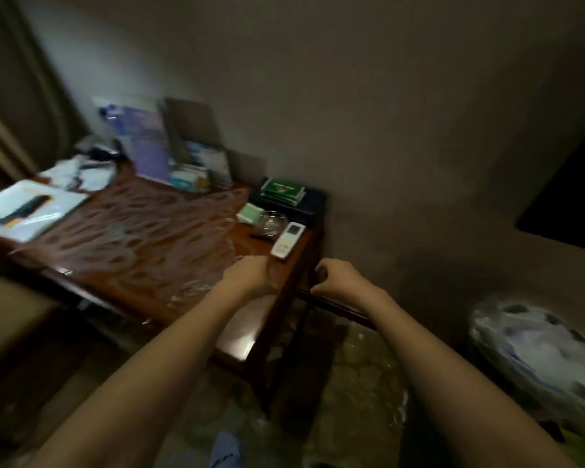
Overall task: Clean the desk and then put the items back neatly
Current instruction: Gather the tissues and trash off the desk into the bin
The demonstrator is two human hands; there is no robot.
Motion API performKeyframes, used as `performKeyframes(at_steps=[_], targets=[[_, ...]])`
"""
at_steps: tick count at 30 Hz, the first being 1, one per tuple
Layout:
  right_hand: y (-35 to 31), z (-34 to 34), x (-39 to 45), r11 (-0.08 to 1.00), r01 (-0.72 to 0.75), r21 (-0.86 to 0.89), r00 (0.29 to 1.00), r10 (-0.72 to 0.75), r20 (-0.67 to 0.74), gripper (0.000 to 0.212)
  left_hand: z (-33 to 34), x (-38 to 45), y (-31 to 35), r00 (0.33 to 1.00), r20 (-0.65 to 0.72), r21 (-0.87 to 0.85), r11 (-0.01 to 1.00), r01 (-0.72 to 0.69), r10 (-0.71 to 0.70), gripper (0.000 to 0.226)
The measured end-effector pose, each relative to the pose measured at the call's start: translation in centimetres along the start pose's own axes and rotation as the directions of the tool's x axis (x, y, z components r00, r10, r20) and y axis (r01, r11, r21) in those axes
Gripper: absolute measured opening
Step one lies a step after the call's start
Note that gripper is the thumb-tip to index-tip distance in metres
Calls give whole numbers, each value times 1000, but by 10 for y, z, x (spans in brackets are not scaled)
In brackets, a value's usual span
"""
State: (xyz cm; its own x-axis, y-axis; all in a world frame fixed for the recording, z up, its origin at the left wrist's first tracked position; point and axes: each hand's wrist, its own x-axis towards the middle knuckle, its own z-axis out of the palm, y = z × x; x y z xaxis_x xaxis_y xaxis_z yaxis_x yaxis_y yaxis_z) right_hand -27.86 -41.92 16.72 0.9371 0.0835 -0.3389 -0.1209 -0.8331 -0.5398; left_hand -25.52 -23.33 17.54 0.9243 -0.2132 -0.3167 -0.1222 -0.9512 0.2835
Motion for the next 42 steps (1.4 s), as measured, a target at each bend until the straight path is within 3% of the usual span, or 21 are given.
performKeyframes(at_steps=[4, 8, 13, 19, 23, 28, 33, 37, 42], targets=[[-118, 73, 27, 975, 208, -82, 974, -199, 104, 51, -30, -50, -134, 977, -58, -50, 978, 202, -204, 58], [-228, 147, 41, 939, 325, -115, 931, -295, 216, 51, -51, -98, -254, 945, -84, -130, 944, 303, -315, 48], [-332, 203, 59, 887, 439, -142, 882, -397, 254, 51, -67, -140, -359, 902, -114, -126, 907, 403, -417, 34], [-411, 254, 91, 848, 512, -135, 833, -452, 319, 52, -79, -151, -450, 869, -103, -222, 863, 455, -484, 48], [-437, 275, 130, 840, 522, -147, 821, -449, 353, 50, -79, -132, -494, 857, -45, -290, 827, 481, -514, 50], [-470, 300, 203, 844, 518, -138, 808, -430, 404, 49, -93, -84, -548, 824, -19, -257, 799, 543, -566, 46], [-526, 306, 295, 873, 485, -48, 804, -423, 418, 49, -154, -18, -614, 814, 7, -163, 803, 573, -580, 36], [-560, 284, 359, 898, 440, 5, 827, -408, 387, 49, -217, 45, -652, 824, -93, -177, 824, 539, -559, 22], [-563, 267, 418, 940, 341, 7, 873, -320, 368, 47, -239, 119, -682, 849, 12, -146, 839, 524, -528, 60]])
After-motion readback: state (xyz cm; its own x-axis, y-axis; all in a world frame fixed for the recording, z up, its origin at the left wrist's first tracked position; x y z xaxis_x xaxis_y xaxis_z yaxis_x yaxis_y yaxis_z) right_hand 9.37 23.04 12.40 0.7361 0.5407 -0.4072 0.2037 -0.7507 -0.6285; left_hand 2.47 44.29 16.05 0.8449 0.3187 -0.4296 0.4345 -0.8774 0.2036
